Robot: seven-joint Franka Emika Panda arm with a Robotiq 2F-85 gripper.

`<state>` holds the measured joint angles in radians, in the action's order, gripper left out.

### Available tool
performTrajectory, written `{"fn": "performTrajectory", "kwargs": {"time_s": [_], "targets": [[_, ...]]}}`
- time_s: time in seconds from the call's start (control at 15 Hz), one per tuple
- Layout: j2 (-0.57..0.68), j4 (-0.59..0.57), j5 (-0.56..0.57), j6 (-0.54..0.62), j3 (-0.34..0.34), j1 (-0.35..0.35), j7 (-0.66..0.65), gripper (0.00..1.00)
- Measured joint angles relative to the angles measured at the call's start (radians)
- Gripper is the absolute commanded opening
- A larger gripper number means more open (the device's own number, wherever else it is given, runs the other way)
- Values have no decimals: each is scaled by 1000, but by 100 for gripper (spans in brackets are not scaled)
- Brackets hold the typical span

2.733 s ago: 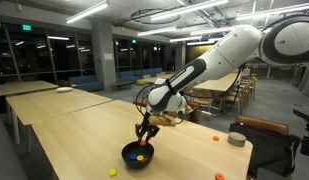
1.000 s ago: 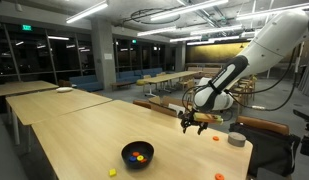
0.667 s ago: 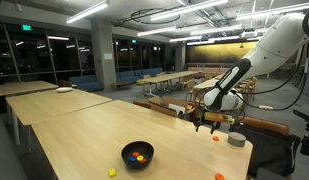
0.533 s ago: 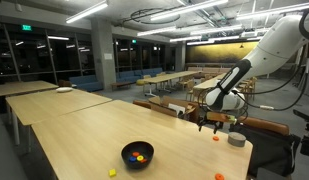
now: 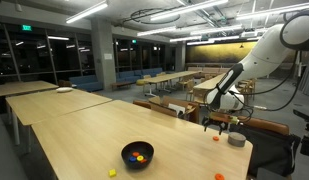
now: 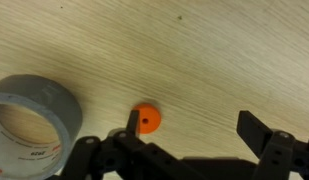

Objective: Put the blue, yellow and three orange squares inside the building.

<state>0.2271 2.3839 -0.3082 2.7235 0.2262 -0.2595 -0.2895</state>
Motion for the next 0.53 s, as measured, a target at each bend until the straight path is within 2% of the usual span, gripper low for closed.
{"fn": "performTrajectory", "kwargs": {"time_s": [0.53], "targets": [[126,-108,-65,-52,0,-69,32,100]]}}
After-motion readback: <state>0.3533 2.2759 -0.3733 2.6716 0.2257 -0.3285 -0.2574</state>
